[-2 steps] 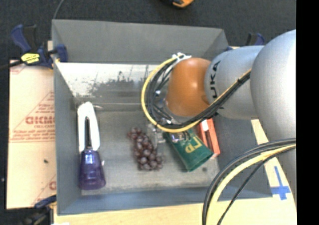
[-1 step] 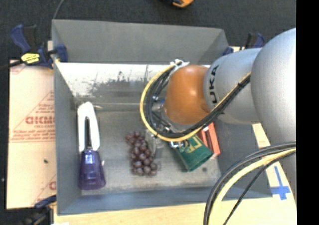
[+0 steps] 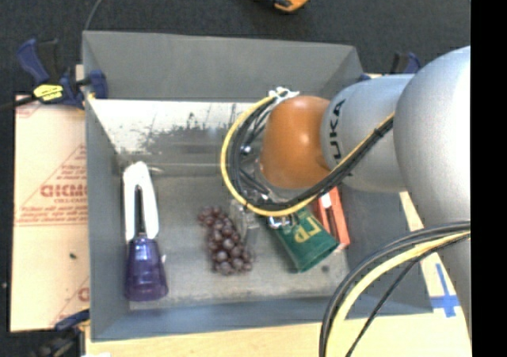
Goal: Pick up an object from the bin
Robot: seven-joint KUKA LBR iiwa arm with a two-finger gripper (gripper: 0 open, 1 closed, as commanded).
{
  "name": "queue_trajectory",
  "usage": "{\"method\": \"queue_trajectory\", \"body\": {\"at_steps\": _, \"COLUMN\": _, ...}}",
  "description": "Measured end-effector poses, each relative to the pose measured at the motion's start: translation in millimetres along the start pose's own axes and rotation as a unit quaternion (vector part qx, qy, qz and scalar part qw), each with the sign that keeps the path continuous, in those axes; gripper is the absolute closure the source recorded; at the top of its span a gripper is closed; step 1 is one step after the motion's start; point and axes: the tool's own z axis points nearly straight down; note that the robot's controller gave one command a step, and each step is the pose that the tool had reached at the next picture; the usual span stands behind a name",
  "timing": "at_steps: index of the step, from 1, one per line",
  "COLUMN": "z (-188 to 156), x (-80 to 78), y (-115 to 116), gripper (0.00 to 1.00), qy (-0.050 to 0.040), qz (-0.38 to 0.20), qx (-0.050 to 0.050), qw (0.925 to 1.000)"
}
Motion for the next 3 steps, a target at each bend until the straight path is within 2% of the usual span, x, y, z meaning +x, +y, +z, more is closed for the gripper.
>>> {"method": "queue_trajectory", "body": {"at_steps": 1, "z": -1.6, "x": -1.4, "y": 52.9, "gripper": 1.00, "qy": -0.0072, "qz": -0.006, "qx": 0.002, "qw": 1.0000}}
{"method": "queue_trajectory", "body": {"at_steps": 2, "z": -2.1, "x": 34.0, "y": 39.9, "gripper": 1.00, "qy": -0.0051, "qz": -0.022, "qx": 0.004, "qw": 0.9997}}
{"method": "queue_trajectory", "body": {"at_steps": 3, "z": -2.5, "x": 23.0, "y": 43.6, "gripper": 1.00, "qy": -0.0059, "qz": -0.017, "qx": 0.003, "qw": 0.9998}}
